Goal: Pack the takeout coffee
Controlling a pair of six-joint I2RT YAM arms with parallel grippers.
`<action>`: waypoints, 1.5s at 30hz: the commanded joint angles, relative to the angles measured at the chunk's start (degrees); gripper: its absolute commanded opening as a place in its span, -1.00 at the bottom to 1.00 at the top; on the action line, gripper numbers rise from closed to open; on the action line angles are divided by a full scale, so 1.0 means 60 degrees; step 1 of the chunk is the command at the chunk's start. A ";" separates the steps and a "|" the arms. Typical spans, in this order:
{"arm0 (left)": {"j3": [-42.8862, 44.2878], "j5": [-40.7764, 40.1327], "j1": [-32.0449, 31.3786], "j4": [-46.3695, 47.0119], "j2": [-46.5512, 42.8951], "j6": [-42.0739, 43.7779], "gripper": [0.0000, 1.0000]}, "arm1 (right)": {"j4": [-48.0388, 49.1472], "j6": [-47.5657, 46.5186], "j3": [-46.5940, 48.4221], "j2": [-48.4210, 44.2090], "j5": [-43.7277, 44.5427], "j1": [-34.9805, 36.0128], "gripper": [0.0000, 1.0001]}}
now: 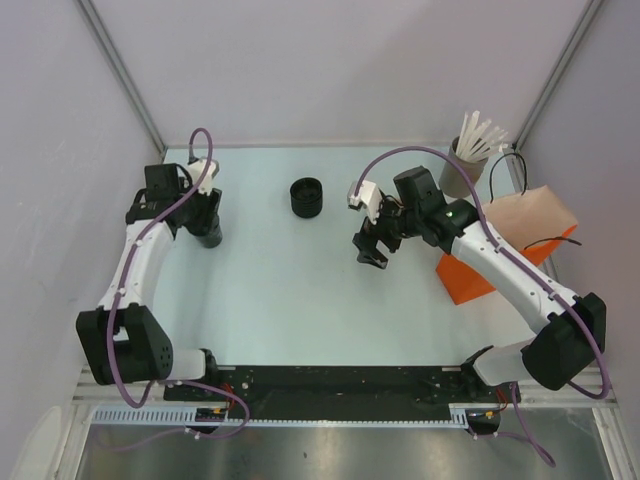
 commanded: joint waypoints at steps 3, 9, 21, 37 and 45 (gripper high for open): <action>0.0115 0.0365 0.0128 0.0564 0.0417 0.0084 0.05 | 0.0429 -0.0084 -0.0124 -0.0024 0.0008 0.0024 0.95; 0.0145 0.0379 0.0186 0.0667 0.0754 0.0099 -0.13 | 0.0443 -0.0084 -0.0182 -0.0053 0.0037 0.0024 0.92; 0.0350 0.0540 0.0333 0.0697 0.1018 0.0128 -0.37 | 0.0458 -0.0069 -0.0241 -0.0009 0.0052 0.0024 0.89; 0.0569 0.0833 0.0406 0.0477 0.1048 0.0114 -0.49 | 0.0414 -0.0084 -0.0241 0.0020 0.0037 0.0009 0.86; 0.0584 0.0863 0.0465 0.0477 0.1062 0.0099 -0.66 | 0.0371 -0.0069 -0.0255 0.0020 -0.0007 -0.0006 0.84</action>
